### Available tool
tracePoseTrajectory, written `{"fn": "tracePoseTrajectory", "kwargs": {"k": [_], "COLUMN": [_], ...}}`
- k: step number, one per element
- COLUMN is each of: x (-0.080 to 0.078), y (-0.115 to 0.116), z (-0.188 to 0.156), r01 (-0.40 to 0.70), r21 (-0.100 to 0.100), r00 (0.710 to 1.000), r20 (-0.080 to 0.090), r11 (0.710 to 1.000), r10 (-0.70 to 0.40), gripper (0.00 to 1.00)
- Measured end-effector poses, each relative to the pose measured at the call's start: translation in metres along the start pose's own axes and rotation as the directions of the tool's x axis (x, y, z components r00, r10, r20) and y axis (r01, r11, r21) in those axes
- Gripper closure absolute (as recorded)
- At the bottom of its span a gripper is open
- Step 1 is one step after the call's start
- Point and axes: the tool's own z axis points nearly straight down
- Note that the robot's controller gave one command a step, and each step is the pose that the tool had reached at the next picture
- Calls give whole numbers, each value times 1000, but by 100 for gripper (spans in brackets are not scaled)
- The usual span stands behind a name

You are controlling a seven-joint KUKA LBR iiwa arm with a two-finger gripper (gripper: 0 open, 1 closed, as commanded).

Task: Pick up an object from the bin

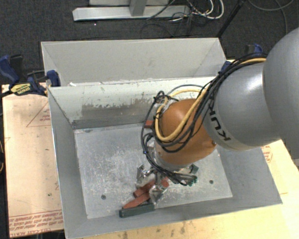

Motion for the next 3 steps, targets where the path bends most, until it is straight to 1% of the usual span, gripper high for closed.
{"fn": "tracePoseTrajectory", "kwargs": {"k": [2, 3], "x": [-1, 0], "y": [0, 0], "z": [-1, -5], "r01": [-1, -1], "r21": [0, -1], "r00": [1000, 1000], "r20": [-3, -10], "r11": [1000, 1000], "r10": [1, 1], "gripper": [100, 100]}}
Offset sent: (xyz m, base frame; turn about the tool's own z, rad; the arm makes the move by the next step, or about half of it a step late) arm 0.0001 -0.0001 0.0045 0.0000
